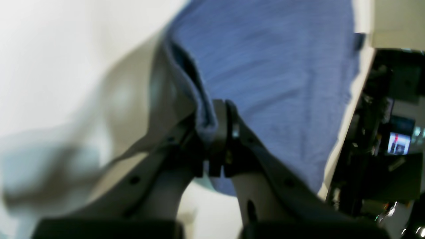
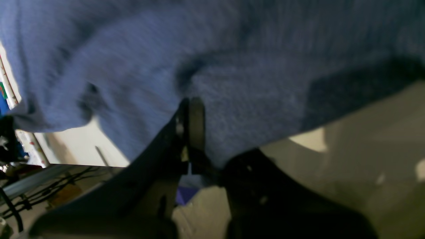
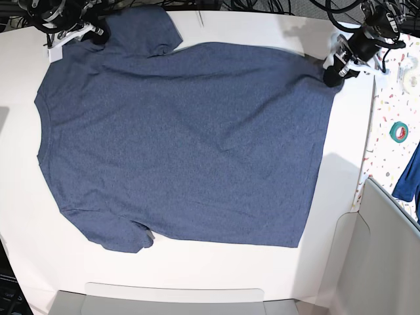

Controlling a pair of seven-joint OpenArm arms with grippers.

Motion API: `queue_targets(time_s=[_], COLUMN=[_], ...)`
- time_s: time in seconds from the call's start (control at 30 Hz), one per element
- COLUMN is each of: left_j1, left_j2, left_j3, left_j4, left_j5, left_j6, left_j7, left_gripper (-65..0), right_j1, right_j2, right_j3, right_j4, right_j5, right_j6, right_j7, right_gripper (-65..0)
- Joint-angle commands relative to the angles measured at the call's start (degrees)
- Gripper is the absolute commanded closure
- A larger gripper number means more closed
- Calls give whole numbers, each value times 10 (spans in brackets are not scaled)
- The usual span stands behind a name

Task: Layout the t-shirt on the table in an organized manner, then fold the t-shirt properly
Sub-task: 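Lift and pull the shoulder corner and sleeve apart with both grippers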

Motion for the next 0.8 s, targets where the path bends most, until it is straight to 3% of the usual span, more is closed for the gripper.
queue_targets(time_s=[0.0,0.3,0.77], left_j1=[-3,-89,-154], left_j2=[-7,-4,-7], left_j3=[-1,-2,-6], left_j4=[15,20,19], left_j5=[-9,-8,-2], left_j6=[1,1,6], left_j7=[2,86,82], left_gripper=[0,0,0], right_j1=[6,67,137], right_j2=[3,5,30], right_j3=[4,4,42], right_j4=[19,26,26], right_j5=[13,13,13], right_j6=[2,2,2], right_j7=[2,2,1], right_gripper=[0,0,0])
